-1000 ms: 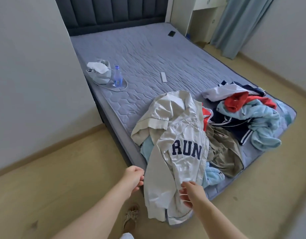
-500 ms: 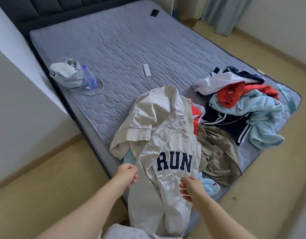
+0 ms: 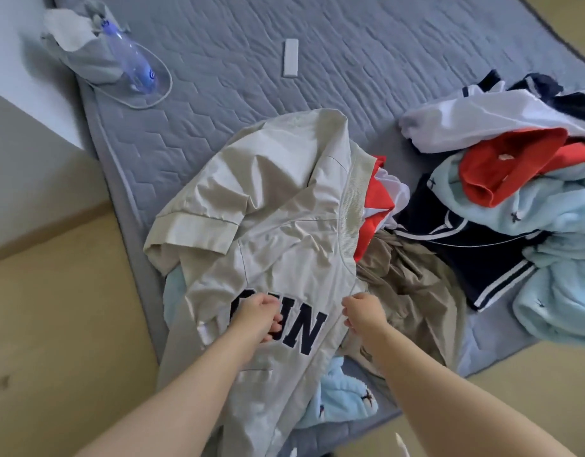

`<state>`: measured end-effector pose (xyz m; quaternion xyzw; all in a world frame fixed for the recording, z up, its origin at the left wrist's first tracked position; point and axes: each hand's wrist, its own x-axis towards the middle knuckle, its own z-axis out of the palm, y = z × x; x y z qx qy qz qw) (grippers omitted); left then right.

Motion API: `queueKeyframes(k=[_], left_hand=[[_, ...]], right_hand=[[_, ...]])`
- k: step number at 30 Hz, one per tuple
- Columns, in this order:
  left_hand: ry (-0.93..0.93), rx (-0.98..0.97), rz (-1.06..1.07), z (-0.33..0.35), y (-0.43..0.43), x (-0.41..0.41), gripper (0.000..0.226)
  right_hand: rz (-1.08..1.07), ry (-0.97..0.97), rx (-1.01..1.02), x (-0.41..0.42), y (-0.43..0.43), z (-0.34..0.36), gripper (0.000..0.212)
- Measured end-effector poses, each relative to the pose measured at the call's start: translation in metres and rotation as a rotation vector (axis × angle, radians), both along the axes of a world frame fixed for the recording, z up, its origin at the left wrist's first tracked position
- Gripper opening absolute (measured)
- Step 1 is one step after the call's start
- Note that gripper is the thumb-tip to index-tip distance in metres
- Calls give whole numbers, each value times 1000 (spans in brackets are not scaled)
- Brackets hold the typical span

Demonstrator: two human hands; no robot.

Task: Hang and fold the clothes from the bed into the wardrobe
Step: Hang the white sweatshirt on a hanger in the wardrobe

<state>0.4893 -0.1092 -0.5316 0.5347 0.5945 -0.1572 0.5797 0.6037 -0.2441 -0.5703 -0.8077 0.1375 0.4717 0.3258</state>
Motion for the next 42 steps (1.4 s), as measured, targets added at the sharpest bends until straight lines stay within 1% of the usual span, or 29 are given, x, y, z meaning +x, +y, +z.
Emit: queueKeyframes(k=[2, 3, 5, 7, 9, 10, 11, 13, 14, 15, 16, 17, 18, 20, 22, 24, 26, 27, 28, 29, 32, 33, 36, 37, 39, 42], left_hand=[[-2, 25, 15, -22, -4, 23, 18], [2, 51, 10, -33, -5, 33, 20], [22, 119, -48, -51, -7, 47, 24], [41, 186, -119, -67, -10, 54, 25], [56, 227, -166, -79, -14, 56, 22], [60, 232, -169, -83, -16, 55, 20], [62, 230, -164, -85, -18, 54, 19], [59, 217, -171, -82, -20, 52, 19], [51, 202, -177, -79, -21, 50, 19], [39, 185, -184, -74, -22, 48, 20], [16, 169, -200, -68, -23, 46, 23], [-25, 141, -227, -61, -26, 44, 31], [-88, 98, -255, -53, -29, 42, 45], [-228, 23, -272, -34, -36, 39, 74], [-323, 40, -292, -14, -44, 34, 89], [-342, 90, -344, 5, -48, 27, 102], [-320, 210, -401, 22, -47, 19, 111], [-303, 298, -420, 32, -45, 15, 110], [-285, 384, -417, 44, -43, 10, 103], [-268, 451, -395, 56, -41, 3, 93], [-289, 524, -240, 90, -30, -28, 57], [-304, 544, -199, 101, -25, -41, 49], [-347, 652, -89, 130, -10, -84, 44], [-369, 682, -32, 139, -6, -99, 43], [-410, 724, 44, 158, 2, -127, 40], [-515, 778, 88, 191, 13, -160, 34]], right_hand=[[42, -49, 8, 23, 0, -24, 23], [62, -64, 18, 33, 0, -35, 22], [109, -43, 31, 49, 3, -55, 11], [110, 23, 78, 59, 5, -73, 30], [55, 95, 119, 65, 6, -85, 55], [23, 132, 135, 66, 7, -88, 62], [2, 144, 131, 67, 6, -90, 64], [28, 95, 22, 67, 4, -84, 60], [85, 33, -53, 65, 2, -77, 56], [139, -29, -65, 64, 0, -70, 47], [164, -71, 2, 62, 0, -63, 34], [140, -76, 113, 59, -1, -54, 22], [78, -53, 222, 55, -1, -42, 14], [-42, 10, 358, 49, 1, -15, 10], [-77, 61, 458, 42, 3, 13, 11], [-20, 75, 529, 33, 8, 41, 12], [71, 35, 561, 23, 17, 69, 8], [109, 1, 568, 17, 21, 82, 16], [142, -20, 579, 10, 26, 95, 25], [173, -26, 588, 2, 30, 107, 30], [253, -25, 631, -28, 38, 144, 40], [286, -39, 645, -39, 41, 154, 41], [377, -127, 654, -74, 50, 180, 23], [377, -161, 657, -85, 55, 186, 21], [355, -236, 654, -107, 64, 198, 28], [361, -445, 617, -140, 77, 214, 47]])
